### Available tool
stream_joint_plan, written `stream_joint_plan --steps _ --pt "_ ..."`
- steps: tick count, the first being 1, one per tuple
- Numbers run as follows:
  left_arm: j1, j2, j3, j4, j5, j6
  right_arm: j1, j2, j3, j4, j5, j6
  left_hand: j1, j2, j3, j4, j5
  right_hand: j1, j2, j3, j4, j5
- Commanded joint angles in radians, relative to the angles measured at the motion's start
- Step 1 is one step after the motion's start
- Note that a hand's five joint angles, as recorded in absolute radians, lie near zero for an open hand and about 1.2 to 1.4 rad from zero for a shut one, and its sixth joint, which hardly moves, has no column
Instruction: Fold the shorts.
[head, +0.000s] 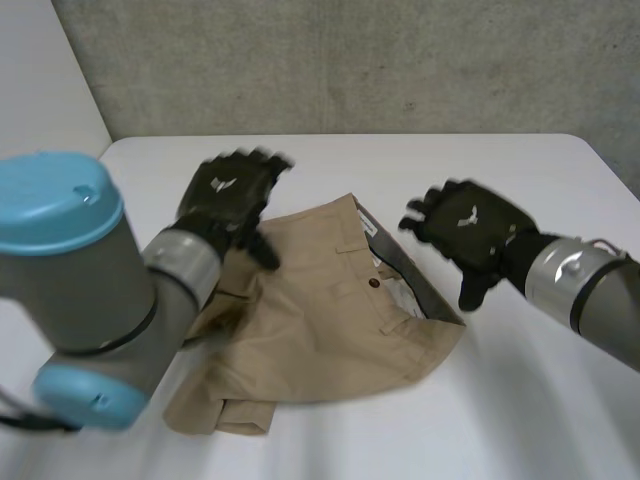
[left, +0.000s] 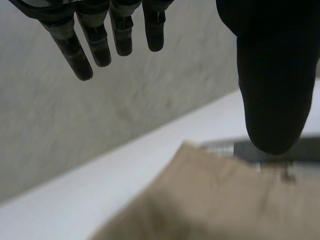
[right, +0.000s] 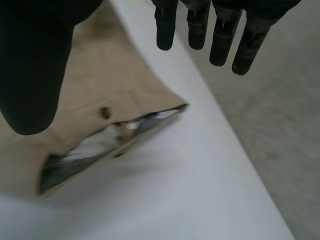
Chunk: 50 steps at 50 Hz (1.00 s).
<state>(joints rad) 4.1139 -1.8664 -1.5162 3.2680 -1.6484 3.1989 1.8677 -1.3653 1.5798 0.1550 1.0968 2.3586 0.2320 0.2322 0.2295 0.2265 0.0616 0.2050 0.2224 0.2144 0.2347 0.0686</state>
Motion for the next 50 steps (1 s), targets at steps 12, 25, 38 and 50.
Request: stream_joint_plan --steps 12,25,38,50 --pt "-0.029 0.176 -0.381 -0.160 -0.145 -0.123 -0.018 0.186 0.141 -0.055 -0.080 -0.271 0.067 0.066 0.069 0.072 0.063 0.258 0.241 0.249 0.229 0.220" --pt "-0.029 0.102 -0.415 -0.145 -0.166 -0.133 -0.016 0.221 0.140 -0.247 -0.064 -0.174 0.122 0.122 0.125 0.128 0.118 1.191 1.174 1.182 1.162 1.153" --pt "0.003 -0.050 -0.345 -0.018 -0.257 -0.099 -0.007 0.192 0.068 -0.219 0.176 0.039 0.833 0.833 0.835 0.838 0.829 1.191 1.174 1.182 1.162 1.153" --pt "0.086 -0.121 0.124 0.013 -0.203 0.323 0.129 0.316 -0.379 -0.092 0.402 0.106 1.164 1.164 1.167 1.170 1.160 1.191 1.174 1.182 1.162 1.153"
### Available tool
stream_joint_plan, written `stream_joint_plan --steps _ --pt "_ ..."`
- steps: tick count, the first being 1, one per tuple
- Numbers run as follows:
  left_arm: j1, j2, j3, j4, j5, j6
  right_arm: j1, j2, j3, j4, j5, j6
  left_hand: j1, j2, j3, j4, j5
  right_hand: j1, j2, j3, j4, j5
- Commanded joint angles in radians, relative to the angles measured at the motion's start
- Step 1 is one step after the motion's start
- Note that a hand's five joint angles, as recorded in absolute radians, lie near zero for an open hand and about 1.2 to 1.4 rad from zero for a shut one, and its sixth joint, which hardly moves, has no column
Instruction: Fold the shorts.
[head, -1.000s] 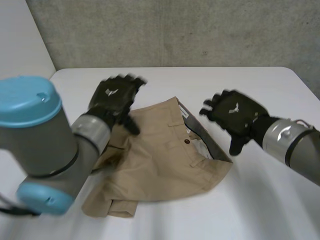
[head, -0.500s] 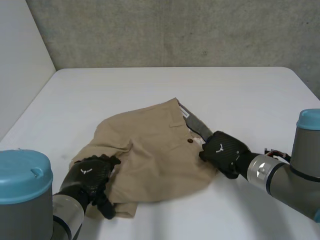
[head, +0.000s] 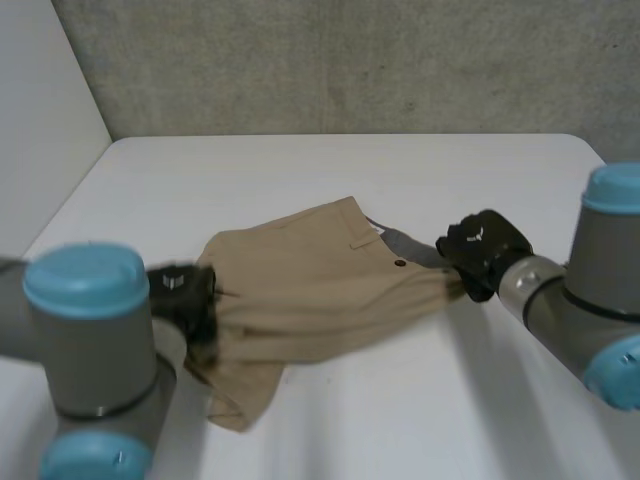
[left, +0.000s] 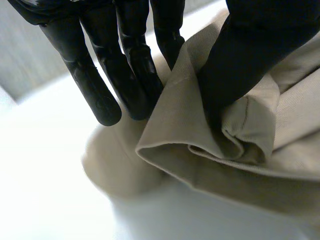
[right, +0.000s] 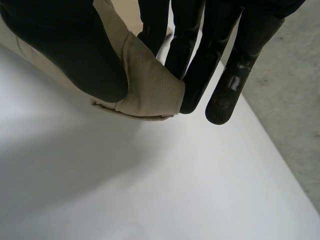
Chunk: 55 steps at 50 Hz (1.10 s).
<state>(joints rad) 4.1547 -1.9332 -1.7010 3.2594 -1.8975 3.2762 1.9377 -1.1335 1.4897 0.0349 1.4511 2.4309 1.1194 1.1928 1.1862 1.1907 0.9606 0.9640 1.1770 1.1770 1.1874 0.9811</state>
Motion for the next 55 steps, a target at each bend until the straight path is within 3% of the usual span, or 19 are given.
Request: stream_joint_plan --steps 1,3,4,7,10,14,21,30,40,45,50,55 --pt "0.057 -0.082 0.431 0.035 0.064 0.304 0.060 0.090 -0.339 0.019 0.051 0.049 0.277 0.203 0.210 0.206 0.261 0.432 0.219 0.219 0.209 0.241" --pt "0.067 -0.105 0.562 0.065 0.078 0.358 0.064 0.103 -0.443 -0.021 0.057 0.092 0.277 0.203 0.210 0.206 0.261 0.432 0.219 0.219 0.209 0.241" --pt "0.073 -0.128 0.707 0.122 0.084 0.402 0.066 0.103 -0.542 -0.120 0.057 0.167 0.277 0.203 0.210 0.206 0.261 0.432 0.219 0.219 0.209 0.241" --pt "0.079 -0.145 0.890 0.279 0.084 0.439 0.063 0.087 -0.595 -0.347 0.057 0.284 0.277 0.203 0.210 0.206 0.261 0.432 0.219 0.219 0.209 0.241" --pt "0.085 -0.138 0.934 0.417 0.084 0.444 0.061 0.037 -0.565 -0.656 0.064 0.376 0.277 0.203 0.210 0.206 0.261 0.432 0.219 0.219 0.209 0.241" --pt "0.081 -0.112 0.922 0.551 0.081 0.442 0.061 0.009 -0.505 -0.819 0.065 0.382 0.277 0.203 0.210 0.206 0.261 0.432 0.219 0.219 0.209 0.241" --pt "0.079 -0.069 0.640 0.531 0.089 0.405 0.063 0.012 -0.433 -0.704 0.051 0.381 0.277 0.203 0.210 0.206 0.261 0.432 0.219 0.219 0.209 0.241" --pt "0.073 -0.072 0.252 0.517 0.089 0.316 0.055 0.055 -0.226 -0.391 0.014 0.326 0.242 0.169 0.175 0.171 0.226 0.432 0.219 0.219 0.209 0.241" --pt "0.042 -0.219 0.054 0.462 0.093 0.293 0.052 0.146 -0.060 -0.176 -0.008 0.180 -0.345 -0.418 -0.411 -0.416 -0.360 0.432 0.219 0.219 0.209 0.241" --pt "0.045 -0.162 0.014 0.344 0.107 0.293 0.044 0.088 0.013 -0.167 -0.005 0.221 -0.550 -0.624 -0.617 -0.622 -0.566 0.432 0.219 0.219 0.209 0.241" --pt "0.083 -0.057 -0.048 0.260 0.182 0.290 -0.009 0.018 0.064 -0.145 -0.005 0.318 -0.852 -0.926 -0.919 -0.924 -0.868 0.432 0.219 0.219 0.209 0.241" --pt "0.145 0.049 -0.100 0.229 0.236 0.284 -0.045 0.006 0.083 -0.024 -0.012 0.428 -0.906 -0.979 -0.973 -0.977 -0.922 0.432 0.219 0.219 0.209 0.241"
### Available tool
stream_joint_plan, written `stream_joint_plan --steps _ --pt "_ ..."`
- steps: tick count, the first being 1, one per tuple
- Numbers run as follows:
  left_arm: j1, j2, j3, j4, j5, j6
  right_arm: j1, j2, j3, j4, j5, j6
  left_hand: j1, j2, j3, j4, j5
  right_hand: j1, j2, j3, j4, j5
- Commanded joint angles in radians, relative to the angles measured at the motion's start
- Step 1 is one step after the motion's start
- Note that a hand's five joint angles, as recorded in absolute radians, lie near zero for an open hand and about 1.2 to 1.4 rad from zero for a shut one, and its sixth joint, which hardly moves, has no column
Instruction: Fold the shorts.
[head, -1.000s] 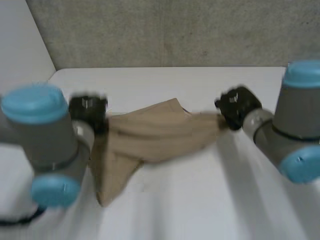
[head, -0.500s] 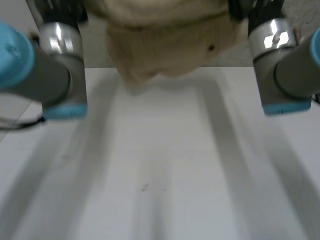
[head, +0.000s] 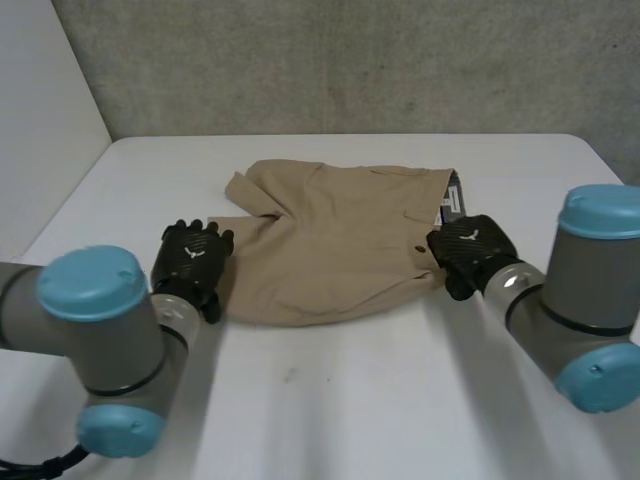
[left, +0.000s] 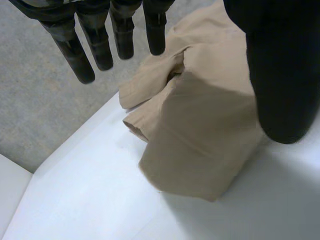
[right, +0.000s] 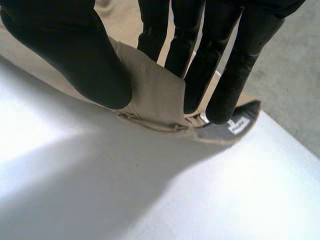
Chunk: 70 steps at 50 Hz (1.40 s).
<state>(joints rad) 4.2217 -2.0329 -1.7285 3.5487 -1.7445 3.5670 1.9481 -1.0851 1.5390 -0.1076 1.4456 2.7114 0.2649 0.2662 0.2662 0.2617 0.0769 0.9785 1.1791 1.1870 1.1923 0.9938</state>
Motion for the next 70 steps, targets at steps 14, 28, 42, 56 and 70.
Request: stream_joint_plan --steps 14,28,42,56,70 --pt "0.259 0.249 -0.138 -0.425 0.476 -0.169 -0.098 -0.038 0.093 0.108 -0.053 0.209 0.374 0.372 0.372 0.377 0.387 0.418 0.217 0.209 0.204 0.228" --pt "0.276 0.218 -0.210 -0.350 0.536 -0.175 -0.109 -0.036 0.098 0.105 -0.053 0.206 0.542 0.540 0.540 0.545 0.555 0.418 0.217 0.209 0.204 0.228" --pt "0.267 0.068 -0.074 -0.232 0.459 -0.163 -0.098 -0.030 0.105 0.098 -0.054 0.197 0.145 0.144 0.144 0.149 0.159 0.418 0.217 0.209 0.204 0.228" --pt "0.193 -0.122 0.164 -0.271 0.378 -0.148 -0.101 -0.029 0.107 0.092 -0.054 0.192 0.210 0.208 0.208 0.213 0.223 0.418 0.217 0.209 0.204 0.228" --pt "0.167 -0.148 0.178 -0.281 0.376 -0.149 -0.100 -0.025 0.107 0.091 -0.054 0.191 0.562 0.561 0.561 0.565 0.576 0.418 0.217 0.209 0.204 0.228"
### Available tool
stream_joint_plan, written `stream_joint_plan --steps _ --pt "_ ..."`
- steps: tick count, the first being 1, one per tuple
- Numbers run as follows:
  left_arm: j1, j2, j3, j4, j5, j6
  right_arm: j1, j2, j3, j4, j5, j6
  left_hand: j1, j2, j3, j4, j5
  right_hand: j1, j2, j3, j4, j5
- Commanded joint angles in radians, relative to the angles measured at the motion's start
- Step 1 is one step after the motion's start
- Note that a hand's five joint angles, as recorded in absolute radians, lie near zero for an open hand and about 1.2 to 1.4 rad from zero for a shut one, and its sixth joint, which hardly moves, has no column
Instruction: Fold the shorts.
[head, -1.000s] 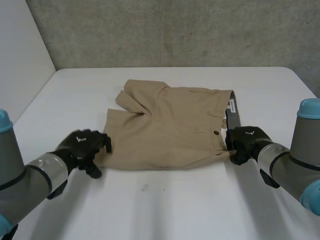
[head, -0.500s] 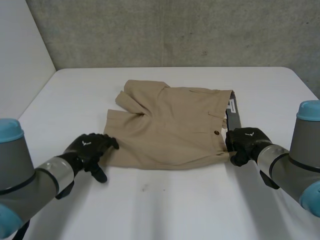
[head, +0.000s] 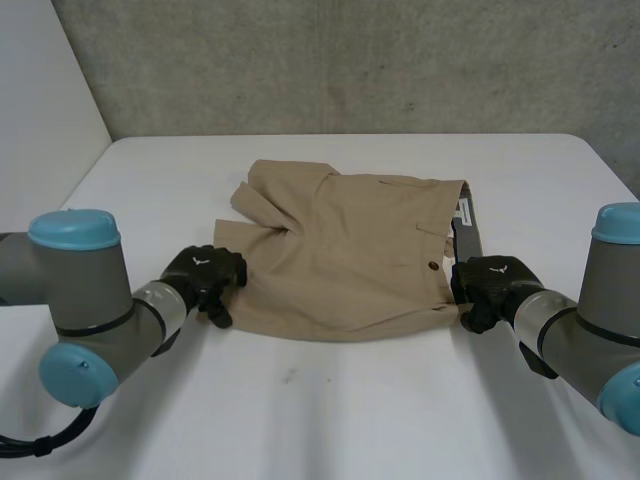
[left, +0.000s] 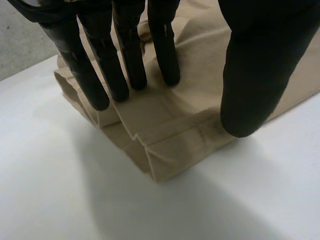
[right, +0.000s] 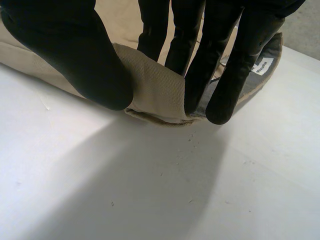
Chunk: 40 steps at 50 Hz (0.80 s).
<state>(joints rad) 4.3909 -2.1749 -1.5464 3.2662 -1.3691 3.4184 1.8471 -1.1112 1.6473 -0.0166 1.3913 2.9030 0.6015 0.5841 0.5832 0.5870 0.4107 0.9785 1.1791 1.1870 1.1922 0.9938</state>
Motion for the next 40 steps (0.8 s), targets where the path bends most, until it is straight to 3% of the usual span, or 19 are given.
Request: stream_joint_plan --steps 1,15,23,32,40 --pt "-0.002 -0.009 -0.004 0.003 -0.001 -0.001 0.000 0.001 0.000 0.000 0.002 -0.001 0.229 0.246 0.247 0.243 0.245 0.418 0.217 0.209 0.204 0.228" --pt "-0.002 -0.016 -0.021 0.000 -0.002 0.001 -0.005 -0.002 -0.001 0.000 0.002 -0.001 0.184 0.202 0.203 0.199 0.201 0.418 0.217 0.209 0.204 0.228" --pt "0.001 -0.014 -0.024 0.000 -0.004 0.002 -0.003 -0.002 -0.001 0.000 0.002 -0.001 0.346 0.363 0.364 0.360 0.362 0.418 0.217 0.209 0.204 0.228" --pt "-0.001 -0.008 -0.027 0.006 -0.025 0.001 -0.005 -0.002 -0.001 0.000 0.003 -0.004 0.745 0.762 0.763 0.759 0.761 0.418 0.217 0.209 0.204 0.228" --pt "0.001 0.073 -0.075 0.013 -0.045 -0.001 -0.003 -0.004 -0.001 0.000 0.006 -0.019 0.742 0.760 0.761 0.757 0.759 0.418 0.217 0.209 0.204 0.228"
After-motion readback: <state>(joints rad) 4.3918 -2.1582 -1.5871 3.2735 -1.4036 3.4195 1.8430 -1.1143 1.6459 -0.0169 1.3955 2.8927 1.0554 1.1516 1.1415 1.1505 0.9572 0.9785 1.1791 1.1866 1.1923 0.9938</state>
